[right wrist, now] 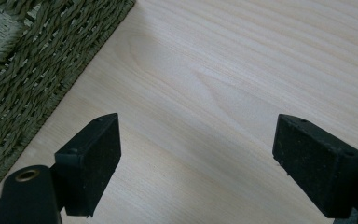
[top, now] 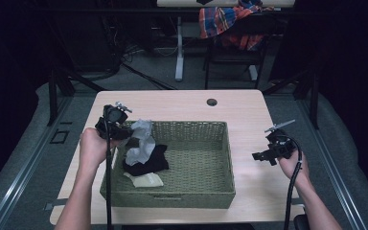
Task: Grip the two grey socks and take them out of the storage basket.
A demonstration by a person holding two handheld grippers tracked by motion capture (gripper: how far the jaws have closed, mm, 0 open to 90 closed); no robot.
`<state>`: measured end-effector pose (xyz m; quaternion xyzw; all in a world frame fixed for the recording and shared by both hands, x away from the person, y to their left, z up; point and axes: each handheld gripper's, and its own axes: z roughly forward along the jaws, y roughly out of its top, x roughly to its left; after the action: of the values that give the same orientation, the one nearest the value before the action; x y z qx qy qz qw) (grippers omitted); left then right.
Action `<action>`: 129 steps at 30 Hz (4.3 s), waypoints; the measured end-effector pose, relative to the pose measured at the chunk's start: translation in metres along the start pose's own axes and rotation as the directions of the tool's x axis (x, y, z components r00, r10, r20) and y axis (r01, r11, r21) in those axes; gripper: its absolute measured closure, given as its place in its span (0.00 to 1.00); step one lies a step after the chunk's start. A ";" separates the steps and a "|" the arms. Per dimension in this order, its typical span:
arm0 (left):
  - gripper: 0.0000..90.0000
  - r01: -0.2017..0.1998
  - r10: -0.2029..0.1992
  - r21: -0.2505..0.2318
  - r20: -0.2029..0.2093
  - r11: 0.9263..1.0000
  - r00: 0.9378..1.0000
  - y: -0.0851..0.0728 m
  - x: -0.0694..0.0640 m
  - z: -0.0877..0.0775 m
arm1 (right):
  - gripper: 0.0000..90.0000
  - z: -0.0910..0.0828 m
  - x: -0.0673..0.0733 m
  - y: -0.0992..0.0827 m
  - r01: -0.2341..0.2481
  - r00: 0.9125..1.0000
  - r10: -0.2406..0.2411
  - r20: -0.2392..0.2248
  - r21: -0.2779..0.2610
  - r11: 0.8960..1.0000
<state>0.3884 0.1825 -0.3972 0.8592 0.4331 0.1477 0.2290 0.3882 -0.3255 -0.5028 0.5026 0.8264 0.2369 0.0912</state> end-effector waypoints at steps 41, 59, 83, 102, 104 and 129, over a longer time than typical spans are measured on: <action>0.95 0.283 -0.292 -0.102 -0.085 0.954 0.953 -0.057 0.086 -0.031 | 0.17 0.002 0.001 0.000 0.016 1.000 -0.016 0.008 0.027 1.000; 0.95 0.359 -0.360 -0.029 -0.104 0.933 0.927 -0.081 0.108 0.004 | 0.17 0.002 0.002 0.000 0.009 1.000 -0.010 0.006 0.026 1.000; 0.95 0.377 -0.367 0.077 -0.113 0.923 0.923 -0.095 0.113 0.044 | 0.17 0.005 0.003 0.000 0.028 1.000 -0.028 0.003 0.055 0.998; 0.95 0.397 -0.382 0.144 -0.124 0.906 0.916 -0.105 0.119 0.064 | 0.17 0.007 0.004 0.000 0.023 1.000 -0.022 -0.010 0.061 0.998; 0.95 0.396 -0.380 0.151 -0.124 0.906 0.917 -0.105 0.117 0.067 | 0.17 0.006 0.004 0.001 0.022 1.000 -0.022 -0.009 0.062 0.998; 0.17 0.446 -0.444 0.009 -0.073 0.895 0.893 -0.082 0.110 0.028 | 0.17 0.009 0.005 0.001 0.024 1.000 -0.023 -0.014 0.068 0.997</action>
<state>0.4095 0.3075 -0.4581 0.7346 0.6276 0.1154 0.2305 0.3896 -0.3179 -0.5099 0.4942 0.8404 0.2108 0.0714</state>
